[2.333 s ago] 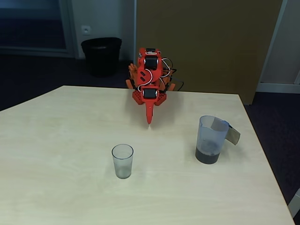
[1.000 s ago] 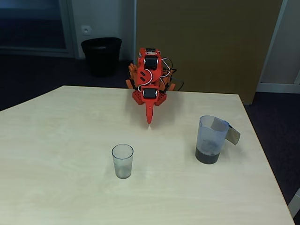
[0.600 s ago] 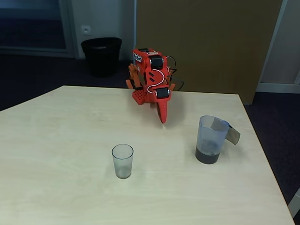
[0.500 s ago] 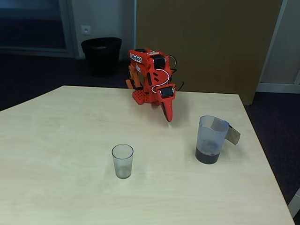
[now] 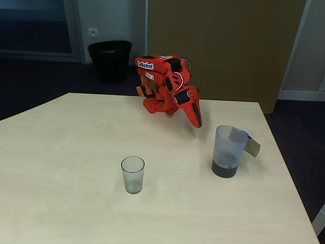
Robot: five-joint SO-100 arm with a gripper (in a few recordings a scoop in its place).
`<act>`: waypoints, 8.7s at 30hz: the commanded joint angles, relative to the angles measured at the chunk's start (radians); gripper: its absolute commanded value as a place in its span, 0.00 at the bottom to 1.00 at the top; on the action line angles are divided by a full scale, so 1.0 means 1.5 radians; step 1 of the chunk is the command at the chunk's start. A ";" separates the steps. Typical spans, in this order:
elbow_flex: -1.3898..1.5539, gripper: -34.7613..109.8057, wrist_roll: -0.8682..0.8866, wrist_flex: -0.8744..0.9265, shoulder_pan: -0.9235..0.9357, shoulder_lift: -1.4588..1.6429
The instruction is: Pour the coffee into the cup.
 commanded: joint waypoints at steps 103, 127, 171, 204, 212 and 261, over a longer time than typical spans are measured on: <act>-0.383 0.38 0.411 -1.445 -0.117 -1.378; -0.411 0.37 0.397 -1.554 -0.071 -1.451; -0.423 0.24 0.400 -1.448 0.010 -1.390; -0.421 0.24 0.381 -1.076 0.175 -1.071; -0.505 0.24 0.419 -0.962 0.213 -1.057; -0.597 0.24 0.686 -0.846 0.270 -0.985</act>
